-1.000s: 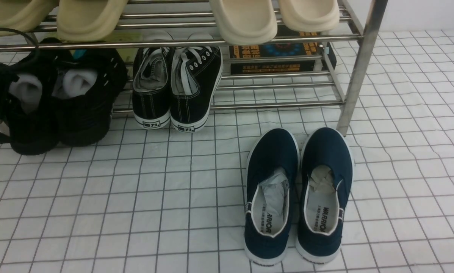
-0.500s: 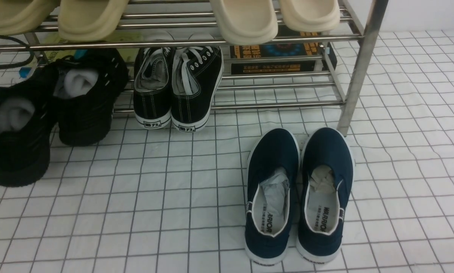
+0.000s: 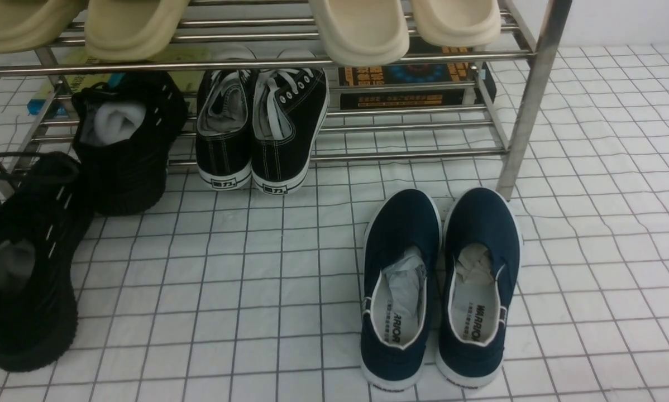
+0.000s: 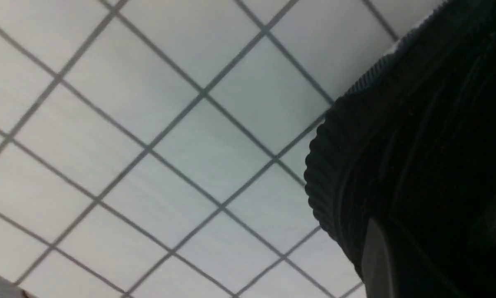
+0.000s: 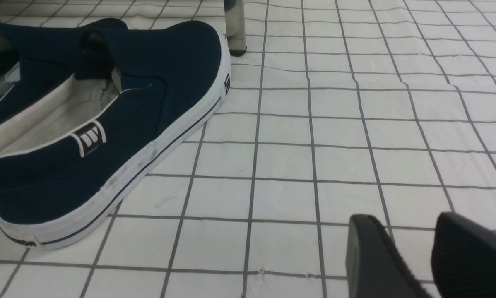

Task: Take the shoes off the shelf with your hand from the white checkered tablecloth.
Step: 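Set the held shoe down on the floor in front of the rack with the left gripper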

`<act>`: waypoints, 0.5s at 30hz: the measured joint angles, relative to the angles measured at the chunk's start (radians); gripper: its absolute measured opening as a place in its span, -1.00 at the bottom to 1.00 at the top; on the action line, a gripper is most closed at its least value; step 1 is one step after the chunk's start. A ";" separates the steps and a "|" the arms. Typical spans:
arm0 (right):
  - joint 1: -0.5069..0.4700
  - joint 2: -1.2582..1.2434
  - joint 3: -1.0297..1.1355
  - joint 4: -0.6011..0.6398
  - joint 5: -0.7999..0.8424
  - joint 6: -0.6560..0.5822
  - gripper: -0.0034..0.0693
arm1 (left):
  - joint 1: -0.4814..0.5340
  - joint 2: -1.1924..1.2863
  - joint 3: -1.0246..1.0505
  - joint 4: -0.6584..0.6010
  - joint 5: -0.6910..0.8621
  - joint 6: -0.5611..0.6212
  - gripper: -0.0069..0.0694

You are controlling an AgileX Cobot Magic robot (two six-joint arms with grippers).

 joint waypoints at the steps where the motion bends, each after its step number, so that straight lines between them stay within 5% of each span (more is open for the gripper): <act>1: 0.000 0.000 0.000 0.000 0.000 0.000 -0.25 | 0.000 0.000 0.001 0.004 0.002 0.000 -0.75; 6: 0.000 0.000 0.000 0.000 0.000 0.000 -0.25 | 0.000 0.000 0.006 0.072 0.003 0.000 -0.53; 15: 0.000 0.000 0.000 0.000 0.000 0.000 -0.25 | 0.000 -0.032 -0.121 0.110 0.091 0.001 0.30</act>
